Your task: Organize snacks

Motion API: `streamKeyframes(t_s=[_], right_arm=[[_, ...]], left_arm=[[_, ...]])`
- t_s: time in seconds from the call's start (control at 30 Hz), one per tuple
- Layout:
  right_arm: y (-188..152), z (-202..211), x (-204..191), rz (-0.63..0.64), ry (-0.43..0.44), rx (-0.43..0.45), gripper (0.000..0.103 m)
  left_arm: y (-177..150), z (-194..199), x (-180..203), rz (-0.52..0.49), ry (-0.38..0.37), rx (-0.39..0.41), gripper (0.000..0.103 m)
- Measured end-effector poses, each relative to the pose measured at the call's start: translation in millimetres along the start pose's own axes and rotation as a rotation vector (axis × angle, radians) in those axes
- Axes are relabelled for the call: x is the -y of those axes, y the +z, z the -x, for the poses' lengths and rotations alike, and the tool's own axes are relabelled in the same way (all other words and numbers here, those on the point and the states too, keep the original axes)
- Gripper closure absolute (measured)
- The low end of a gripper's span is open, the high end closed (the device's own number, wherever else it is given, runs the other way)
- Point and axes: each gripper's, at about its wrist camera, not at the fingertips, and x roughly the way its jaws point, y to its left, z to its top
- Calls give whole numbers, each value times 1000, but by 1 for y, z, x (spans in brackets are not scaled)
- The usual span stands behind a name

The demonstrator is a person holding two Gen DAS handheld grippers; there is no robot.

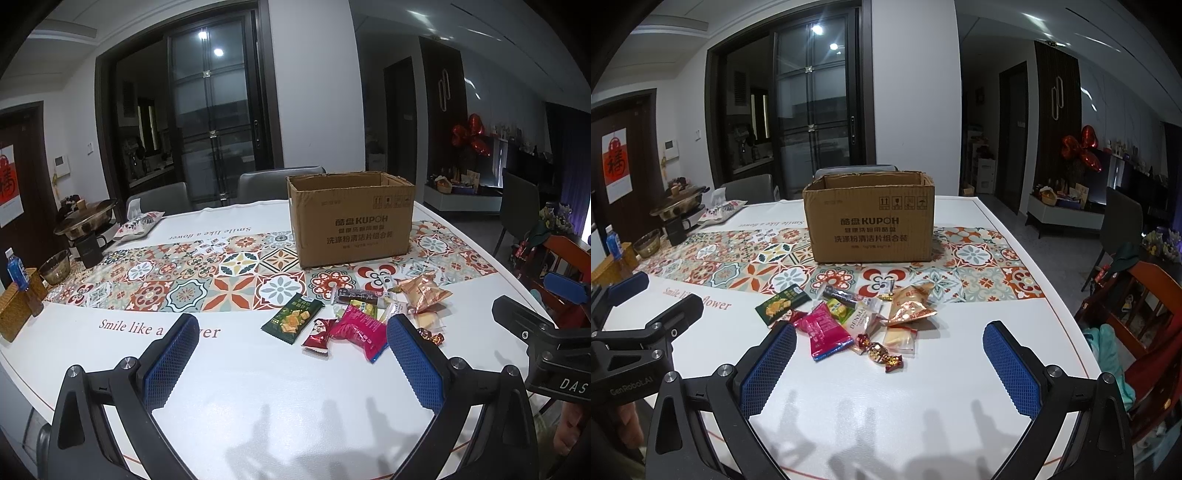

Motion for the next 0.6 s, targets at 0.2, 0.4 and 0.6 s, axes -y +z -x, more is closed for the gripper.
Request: streamKeyframes(t_s=[0.2,0.4,0.6], right_arm=[[0,0,0,0,1,0,1],[0,0,0,-1,1,1,1],[0,0,0,-1,1,1,1]], left_arm=[[0,1,1,0,-2,2,0],[1,1,1,-1,-1,1,0],[2,1,1,-1,0,2,0]])
